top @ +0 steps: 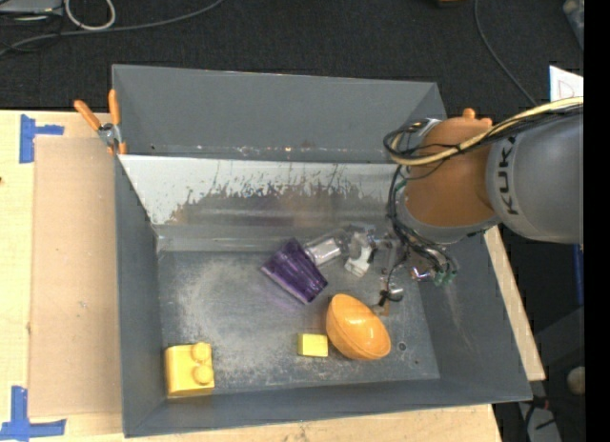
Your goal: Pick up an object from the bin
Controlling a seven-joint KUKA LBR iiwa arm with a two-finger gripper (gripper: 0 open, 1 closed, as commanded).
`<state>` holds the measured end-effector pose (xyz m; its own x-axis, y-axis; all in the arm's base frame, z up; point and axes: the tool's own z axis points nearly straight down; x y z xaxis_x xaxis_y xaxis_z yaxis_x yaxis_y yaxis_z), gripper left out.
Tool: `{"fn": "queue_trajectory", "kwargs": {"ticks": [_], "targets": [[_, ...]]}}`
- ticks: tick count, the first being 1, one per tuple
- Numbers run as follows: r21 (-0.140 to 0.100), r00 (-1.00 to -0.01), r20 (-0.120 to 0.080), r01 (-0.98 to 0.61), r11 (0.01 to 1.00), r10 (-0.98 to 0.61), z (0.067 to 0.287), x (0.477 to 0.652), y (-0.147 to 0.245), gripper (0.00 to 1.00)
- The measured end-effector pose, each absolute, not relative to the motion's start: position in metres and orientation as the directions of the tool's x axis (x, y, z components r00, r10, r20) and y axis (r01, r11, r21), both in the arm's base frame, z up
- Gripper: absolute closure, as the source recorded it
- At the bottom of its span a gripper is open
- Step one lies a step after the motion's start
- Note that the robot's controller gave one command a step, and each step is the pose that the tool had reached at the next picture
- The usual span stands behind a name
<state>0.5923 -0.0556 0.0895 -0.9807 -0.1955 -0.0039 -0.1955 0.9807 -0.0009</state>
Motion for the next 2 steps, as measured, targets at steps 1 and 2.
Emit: {"fn": "queue_trajectory", "kwargs": {"ticks": [1, 2], "targets": [[-0.002, -0.942, -0.003, -0.335, 0.942, -0.335, 0.074, 0.526, -0.029, 0.0], [0.001, -0.933, 0.004, -0.359, 0.933, -0.359, 0.071, 0.501, -0.013, 0.0]]}}
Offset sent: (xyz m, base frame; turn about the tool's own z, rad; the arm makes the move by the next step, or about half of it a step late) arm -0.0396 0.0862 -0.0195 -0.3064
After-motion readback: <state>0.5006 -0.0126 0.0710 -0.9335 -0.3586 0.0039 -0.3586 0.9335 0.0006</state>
